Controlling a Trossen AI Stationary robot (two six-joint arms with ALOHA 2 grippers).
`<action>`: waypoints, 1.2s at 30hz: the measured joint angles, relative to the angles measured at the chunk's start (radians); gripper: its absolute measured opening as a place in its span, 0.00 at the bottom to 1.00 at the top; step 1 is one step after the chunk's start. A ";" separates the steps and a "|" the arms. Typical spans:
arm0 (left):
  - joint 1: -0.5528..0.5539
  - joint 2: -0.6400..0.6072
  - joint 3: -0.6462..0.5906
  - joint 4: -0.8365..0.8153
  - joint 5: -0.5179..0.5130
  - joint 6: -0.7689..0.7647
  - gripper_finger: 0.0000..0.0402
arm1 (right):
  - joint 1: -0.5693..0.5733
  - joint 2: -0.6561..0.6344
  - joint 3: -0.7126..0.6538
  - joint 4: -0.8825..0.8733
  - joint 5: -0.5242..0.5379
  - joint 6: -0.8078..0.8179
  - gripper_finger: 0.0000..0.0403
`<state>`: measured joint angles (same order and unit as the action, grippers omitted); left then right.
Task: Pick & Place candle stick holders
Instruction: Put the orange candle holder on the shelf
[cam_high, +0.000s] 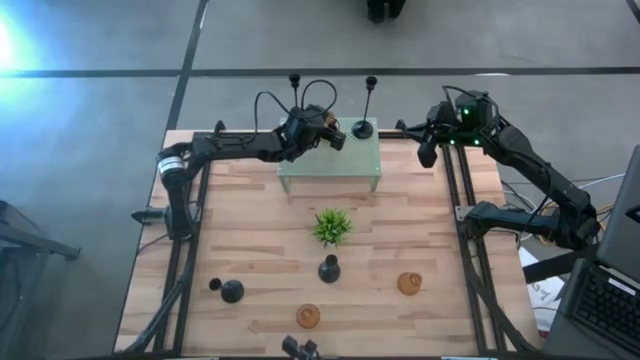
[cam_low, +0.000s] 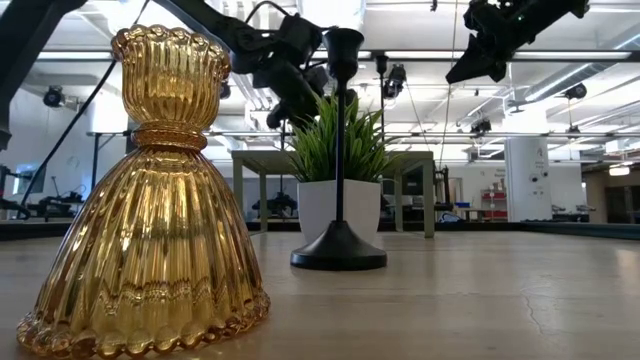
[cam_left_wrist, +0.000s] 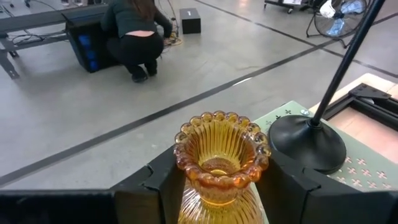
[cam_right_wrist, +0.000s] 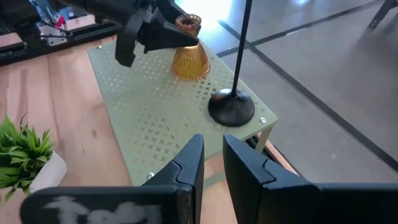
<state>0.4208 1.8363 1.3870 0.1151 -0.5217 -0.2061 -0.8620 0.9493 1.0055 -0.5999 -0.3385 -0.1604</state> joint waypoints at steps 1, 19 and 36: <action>-0.003 -0.004 0.000 -0.001 0.000 0.001 0.44 | 0.000 0.000 0.000 0.000 0.000 0.000 0.13; -0.021 -0.032 0.000 0.000 -0.001 0.039 0.45 | 0.000 0.000 0.000 -0.002 0.000 0.000 0.13; -0.015 -0.019 -0.002 -0.007 -0.004 0.035 0.45 | 0.000 0.000 0.000 -0.003 0.000 0.002 0.13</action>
<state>0.4061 1.8168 1.3849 0.1077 -0.5259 -0.1716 -0.8623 0.9493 1.0054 -0.6025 -0.3389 -0.1585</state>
